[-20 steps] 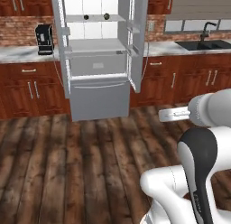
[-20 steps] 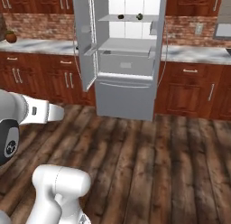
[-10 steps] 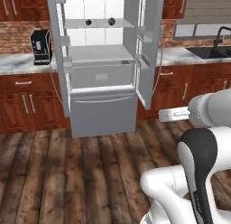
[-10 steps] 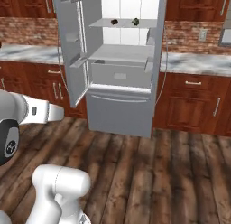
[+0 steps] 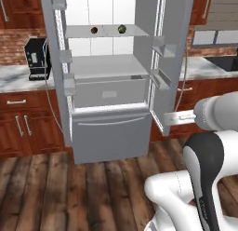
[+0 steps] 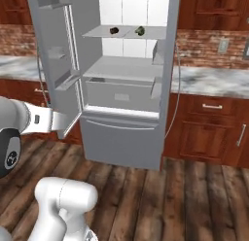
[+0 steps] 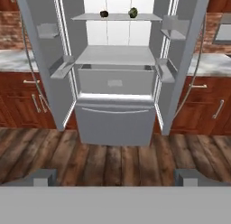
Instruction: Gather the broccoli and sweet potato from the fridge and place them on a tray on the dining counter. Then gather the chicken drumstick and fish from the fridge and place them on the other tray.
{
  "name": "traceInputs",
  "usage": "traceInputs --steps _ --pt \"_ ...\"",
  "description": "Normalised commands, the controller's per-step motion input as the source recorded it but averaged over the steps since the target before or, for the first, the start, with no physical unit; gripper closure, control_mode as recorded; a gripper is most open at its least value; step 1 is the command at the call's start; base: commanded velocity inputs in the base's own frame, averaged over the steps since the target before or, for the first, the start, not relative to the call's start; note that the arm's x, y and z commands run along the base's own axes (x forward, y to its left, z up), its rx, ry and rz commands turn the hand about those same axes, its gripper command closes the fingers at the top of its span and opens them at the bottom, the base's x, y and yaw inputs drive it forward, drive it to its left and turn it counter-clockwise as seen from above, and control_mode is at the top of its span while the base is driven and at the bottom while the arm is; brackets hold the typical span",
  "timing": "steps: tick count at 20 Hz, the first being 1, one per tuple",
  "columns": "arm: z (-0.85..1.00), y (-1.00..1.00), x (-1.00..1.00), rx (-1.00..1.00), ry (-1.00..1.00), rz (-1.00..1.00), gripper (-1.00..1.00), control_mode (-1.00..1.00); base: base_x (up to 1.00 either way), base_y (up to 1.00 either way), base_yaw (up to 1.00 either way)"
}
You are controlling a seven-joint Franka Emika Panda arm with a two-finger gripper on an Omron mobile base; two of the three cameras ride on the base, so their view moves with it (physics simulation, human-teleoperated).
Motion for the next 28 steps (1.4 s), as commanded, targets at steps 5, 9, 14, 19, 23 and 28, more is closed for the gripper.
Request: traceInputs --steps 5,9,14,19,23,28 --pt "0.00 0.00 0.00 0.00 0.00 0.00 -1.00 1.00 1.00 0.01 0.00" --pt "0.00 0.00 0.00 0.00 0.00 0.00 -1.00 1.00 1.00 0.00 0.00" --pt "0.00 0.00 0.00 0.00 0.00 0.00 -1.00 1.00 1.00 0.00 0.00" --pt "0.00 0.00 0.00 0.00 0.00 0.00 -1.00 1.00 1.00 0.00 0.00" --pt "0.00 0.00 0.00 0.00 0.00 0.00 -1.00 1.00 0.79 0.08 0.00" --pt "0.00 0.00 0.00 0.00 0.00 0.00 -1.00 1.00 0.49 0.22 0.00"
